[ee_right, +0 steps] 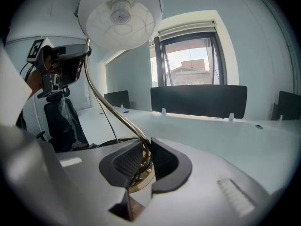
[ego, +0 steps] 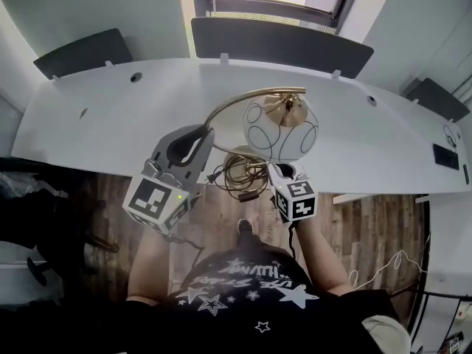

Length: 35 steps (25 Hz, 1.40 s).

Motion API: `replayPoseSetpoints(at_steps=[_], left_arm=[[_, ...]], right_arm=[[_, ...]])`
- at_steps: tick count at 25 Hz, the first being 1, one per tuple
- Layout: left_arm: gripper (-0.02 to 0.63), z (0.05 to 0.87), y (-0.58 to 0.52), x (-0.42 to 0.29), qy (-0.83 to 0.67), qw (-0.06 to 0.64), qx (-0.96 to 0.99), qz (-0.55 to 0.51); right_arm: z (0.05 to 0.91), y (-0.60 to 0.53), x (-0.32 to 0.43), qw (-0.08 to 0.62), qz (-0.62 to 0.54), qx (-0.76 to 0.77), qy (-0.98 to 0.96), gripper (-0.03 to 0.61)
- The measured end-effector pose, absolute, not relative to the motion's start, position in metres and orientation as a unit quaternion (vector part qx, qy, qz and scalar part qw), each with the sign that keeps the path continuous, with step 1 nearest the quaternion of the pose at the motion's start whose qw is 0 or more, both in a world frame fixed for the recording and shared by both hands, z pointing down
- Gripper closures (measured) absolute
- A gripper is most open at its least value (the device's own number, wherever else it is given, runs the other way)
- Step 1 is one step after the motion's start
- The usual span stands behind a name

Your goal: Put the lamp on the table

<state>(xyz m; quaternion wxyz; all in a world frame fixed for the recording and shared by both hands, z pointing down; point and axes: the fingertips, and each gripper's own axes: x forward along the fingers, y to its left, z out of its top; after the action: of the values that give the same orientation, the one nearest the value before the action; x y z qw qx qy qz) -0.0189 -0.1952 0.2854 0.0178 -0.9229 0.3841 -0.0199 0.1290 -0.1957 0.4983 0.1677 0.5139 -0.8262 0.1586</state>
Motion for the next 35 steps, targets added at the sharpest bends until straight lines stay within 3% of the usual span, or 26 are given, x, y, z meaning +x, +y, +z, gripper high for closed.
replayPoseSetpoints(at_steps=[18, 35], left_arm=[[0.580, 0.296, -0.257, -0.040, 0.470, 0.032, -0.881, -0.043], [0.580, 0.302, -0.368, -0.115, 0.401, 0.033, -0.914, -0.052]], right_arm=[[0.508, -0.282, 0.099, 0.164, 0.158, 0.431, -0.873, 0.532], [0.512, -0.364, 0.027, 0.167, 0.178, 0.490, -0.836, 0.531]])
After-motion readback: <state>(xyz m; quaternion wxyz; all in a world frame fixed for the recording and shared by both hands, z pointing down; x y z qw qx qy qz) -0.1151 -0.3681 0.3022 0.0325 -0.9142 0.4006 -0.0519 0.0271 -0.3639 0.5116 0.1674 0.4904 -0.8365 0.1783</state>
